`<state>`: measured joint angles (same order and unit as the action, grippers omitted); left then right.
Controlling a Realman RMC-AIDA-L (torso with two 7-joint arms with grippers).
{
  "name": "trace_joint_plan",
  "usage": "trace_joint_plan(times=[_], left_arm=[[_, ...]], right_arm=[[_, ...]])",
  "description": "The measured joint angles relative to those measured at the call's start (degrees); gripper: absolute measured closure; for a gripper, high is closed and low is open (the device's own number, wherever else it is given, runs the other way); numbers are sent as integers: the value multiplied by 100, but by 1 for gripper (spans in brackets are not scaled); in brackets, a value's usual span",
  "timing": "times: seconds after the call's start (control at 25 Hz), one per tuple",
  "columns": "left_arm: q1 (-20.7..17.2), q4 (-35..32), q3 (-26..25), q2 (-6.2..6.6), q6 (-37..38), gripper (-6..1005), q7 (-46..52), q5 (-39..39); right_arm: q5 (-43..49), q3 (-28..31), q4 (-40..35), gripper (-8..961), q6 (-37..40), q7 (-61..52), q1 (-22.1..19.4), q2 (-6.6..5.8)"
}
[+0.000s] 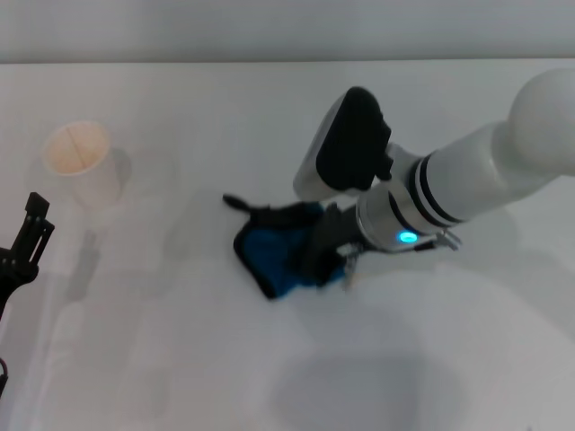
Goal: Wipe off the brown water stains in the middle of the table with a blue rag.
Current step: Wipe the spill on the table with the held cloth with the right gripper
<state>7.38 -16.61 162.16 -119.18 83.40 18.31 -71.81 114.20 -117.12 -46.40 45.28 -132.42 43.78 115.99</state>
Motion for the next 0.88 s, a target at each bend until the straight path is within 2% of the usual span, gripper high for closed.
trace_joint_plan(times=[0.16,0.28,0.48,0.72,0.88], left_arm=[[1,7,0,1,0,164,2,0],[4,28,0,-3,0,164,-2,1],[17,2,0,1,1,164,-20,0],[18,28,0,0,30,164,3,0],[14,31,0,0,57,165,6,0]], right_arm=[[7,42,-352,881,778,14,-179,-43],[24,183,-403,881,1020,15,-289,-64],[30,1063,-142,880,1194,17,-541,-48],[1523,2307,-121,880,1127,24,-643,-92],[2093,2707,-117,879,1105,35,-654,-101]])
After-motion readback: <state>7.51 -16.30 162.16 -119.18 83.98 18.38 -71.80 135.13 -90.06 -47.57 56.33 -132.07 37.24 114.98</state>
